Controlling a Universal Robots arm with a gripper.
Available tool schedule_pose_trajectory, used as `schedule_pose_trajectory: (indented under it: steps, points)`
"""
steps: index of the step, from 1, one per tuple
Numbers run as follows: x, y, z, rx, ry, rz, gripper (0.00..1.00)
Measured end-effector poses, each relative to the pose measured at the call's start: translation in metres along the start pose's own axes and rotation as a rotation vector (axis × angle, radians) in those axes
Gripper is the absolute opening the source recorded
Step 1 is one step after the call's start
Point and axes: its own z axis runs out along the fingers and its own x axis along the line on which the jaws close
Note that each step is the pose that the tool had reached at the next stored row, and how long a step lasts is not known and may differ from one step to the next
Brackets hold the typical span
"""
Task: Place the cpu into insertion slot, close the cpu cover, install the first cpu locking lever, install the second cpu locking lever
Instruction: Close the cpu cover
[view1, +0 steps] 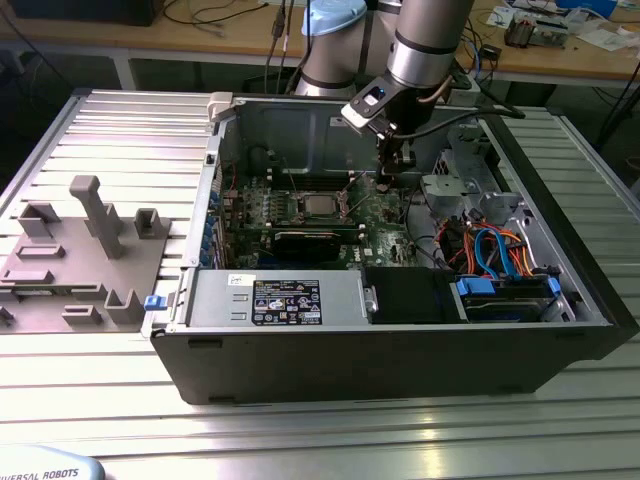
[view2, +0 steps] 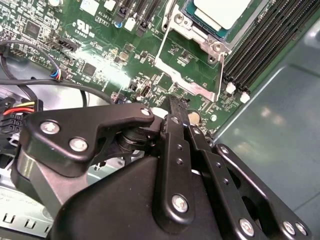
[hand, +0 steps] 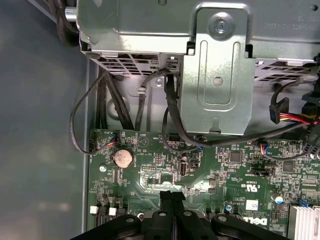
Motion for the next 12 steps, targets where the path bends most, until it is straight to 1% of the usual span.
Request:
schedule_pose_trajectory:
  steps: [1,4,8,12]
  points:
    - [-0.0001,0.0000,0.0008,-0.0002,0.0037,0.000,0.11]
    - [-0.0003,0.0001,0.0023,-0.0004,0.0068,0.000,0.11]
    - [-0.0004,0.0002,0.0041,-0.0006,0.0098,0.000,0.11]
    - [-0.0005,0.0002,0.0066,-0.0005,0.0104,-0.001,0.11]
